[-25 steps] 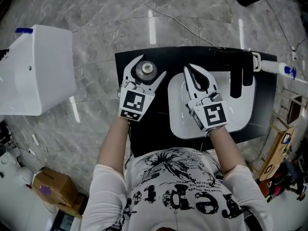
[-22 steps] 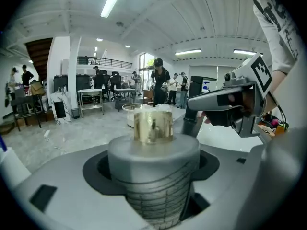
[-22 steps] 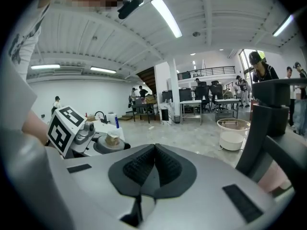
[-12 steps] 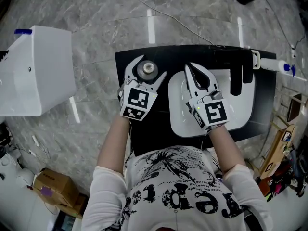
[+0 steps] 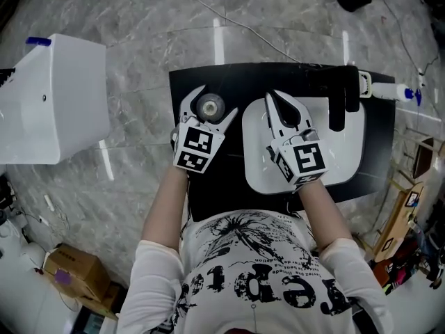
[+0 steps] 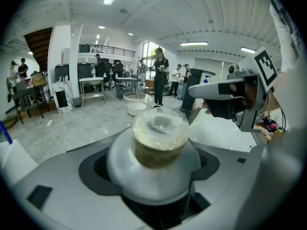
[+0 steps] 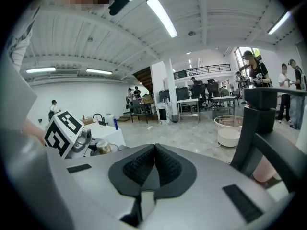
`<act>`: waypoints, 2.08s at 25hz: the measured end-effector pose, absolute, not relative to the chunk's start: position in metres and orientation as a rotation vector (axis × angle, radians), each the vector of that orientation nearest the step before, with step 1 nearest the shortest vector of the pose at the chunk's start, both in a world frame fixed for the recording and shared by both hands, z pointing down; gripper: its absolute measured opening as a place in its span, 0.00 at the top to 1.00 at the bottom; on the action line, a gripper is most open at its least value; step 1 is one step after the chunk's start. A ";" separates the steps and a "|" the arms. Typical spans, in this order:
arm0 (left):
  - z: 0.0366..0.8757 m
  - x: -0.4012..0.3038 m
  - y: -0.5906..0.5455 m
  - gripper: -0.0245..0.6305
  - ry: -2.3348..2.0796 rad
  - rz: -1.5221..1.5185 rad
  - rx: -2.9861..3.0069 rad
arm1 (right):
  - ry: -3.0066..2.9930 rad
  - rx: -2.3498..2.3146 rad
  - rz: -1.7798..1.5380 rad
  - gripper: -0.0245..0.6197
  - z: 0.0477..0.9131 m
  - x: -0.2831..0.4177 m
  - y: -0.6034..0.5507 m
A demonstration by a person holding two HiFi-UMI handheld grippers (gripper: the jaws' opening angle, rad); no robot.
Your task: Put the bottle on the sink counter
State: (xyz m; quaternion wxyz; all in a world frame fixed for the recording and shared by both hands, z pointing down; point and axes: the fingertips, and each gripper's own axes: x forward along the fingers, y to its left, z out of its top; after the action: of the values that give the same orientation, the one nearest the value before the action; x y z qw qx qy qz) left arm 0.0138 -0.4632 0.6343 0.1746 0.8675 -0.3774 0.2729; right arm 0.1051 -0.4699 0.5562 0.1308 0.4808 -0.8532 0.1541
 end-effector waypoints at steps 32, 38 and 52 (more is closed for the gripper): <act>0.302 0.070 -0.247 0.94 -1.512 0.157 2.741 | -2.760 1.344 0.090 0.94 0.309 0.196 -0.263; 0.280 0.062 -0.226 0.94 -1.558 0.115 2.746 | -2.772 1.274 0.012 0.94 0.298 0.186 -0.242; 0.274 0.056 -0.218 0.94 -1.569 0.095 2.745 | -2.790 1.239 -0.033 0.94 0.295 0.181 -0.234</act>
State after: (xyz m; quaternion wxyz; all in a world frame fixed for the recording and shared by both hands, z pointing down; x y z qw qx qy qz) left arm 0.0563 -0.2176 0.2743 -0.0109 0.8677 -0.4960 0.0302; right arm 0.1809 -0.2338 0.2952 0.0445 0.4056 -0.9129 -0.0108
